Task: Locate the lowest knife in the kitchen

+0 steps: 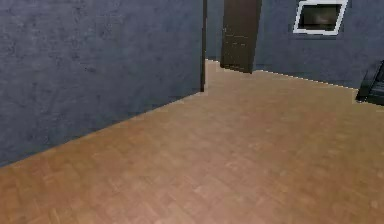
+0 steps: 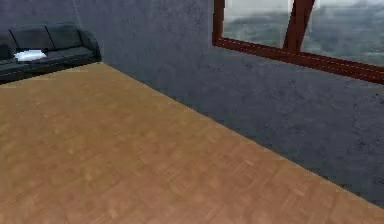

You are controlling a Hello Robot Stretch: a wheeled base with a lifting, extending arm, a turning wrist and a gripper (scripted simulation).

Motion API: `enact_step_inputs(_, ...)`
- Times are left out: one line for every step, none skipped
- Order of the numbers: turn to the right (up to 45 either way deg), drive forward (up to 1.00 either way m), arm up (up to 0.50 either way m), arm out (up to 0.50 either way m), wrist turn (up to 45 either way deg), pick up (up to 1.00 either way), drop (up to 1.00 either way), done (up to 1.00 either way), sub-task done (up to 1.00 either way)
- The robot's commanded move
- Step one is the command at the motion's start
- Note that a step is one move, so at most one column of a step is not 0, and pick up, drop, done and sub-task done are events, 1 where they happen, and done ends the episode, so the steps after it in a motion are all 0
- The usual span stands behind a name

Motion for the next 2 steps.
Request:
enact_step_inputs(12.0, 0.0, 0.0, 0.0, 0.0, 0.0, 0.0, 0.0, 0.0)
enact_step_inputs(0.0, 1.0, 0.0, 0.0, 0.0, 0.0, 0.0, 0.0, 0.0)
